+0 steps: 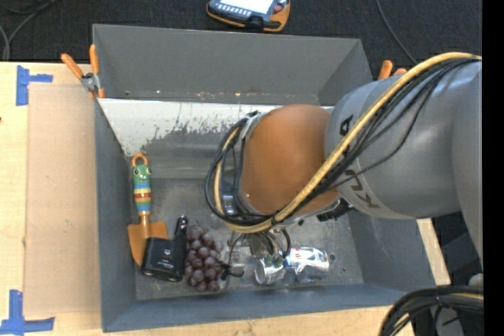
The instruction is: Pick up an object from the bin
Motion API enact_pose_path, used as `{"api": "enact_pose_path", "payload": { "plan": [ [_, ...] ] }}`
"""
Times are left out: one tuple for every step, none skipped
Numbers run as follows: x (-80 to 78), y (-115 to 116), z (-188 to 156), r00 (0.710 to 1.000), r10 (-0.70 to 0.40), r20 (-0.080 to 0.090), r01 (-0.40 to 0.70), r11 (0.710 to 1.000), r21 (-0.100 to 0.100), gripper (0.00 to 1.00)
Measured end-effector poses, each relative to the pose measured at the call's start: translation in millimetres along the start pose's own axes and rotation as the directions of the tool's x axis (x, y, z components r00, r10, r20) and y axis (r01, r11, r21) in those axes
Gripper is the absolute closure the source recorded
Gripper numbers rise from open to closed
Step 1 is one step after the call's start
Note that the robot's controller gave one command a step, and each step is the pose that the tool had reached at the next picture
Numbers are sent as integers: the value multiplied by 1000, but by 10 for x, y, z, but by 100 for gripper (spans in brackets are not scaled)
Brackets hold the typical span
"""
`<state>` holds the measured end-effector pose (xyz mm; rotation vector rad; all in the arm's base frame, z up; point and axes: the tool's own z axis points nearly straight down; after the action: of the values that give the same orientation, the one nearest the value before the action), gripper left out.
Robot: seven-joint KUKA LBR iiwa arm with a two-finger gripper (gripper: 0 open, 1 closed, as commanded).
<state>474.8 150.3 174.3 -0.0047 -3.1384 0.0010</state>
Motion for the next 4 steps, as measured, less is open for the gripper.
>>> {"api": "enact_pose_path", "payload": {
  "plan": [
    [-95,244,1037,990,143,4,-143,990,-3,0],
    [52,330,261,998,64,2,-64,998,-1,0],
    [-21,97,754,999,45,-7,-45,999,3,0],
    [-30,110,1015,993,112,19,-112,994,-8,0]
  ]
}}
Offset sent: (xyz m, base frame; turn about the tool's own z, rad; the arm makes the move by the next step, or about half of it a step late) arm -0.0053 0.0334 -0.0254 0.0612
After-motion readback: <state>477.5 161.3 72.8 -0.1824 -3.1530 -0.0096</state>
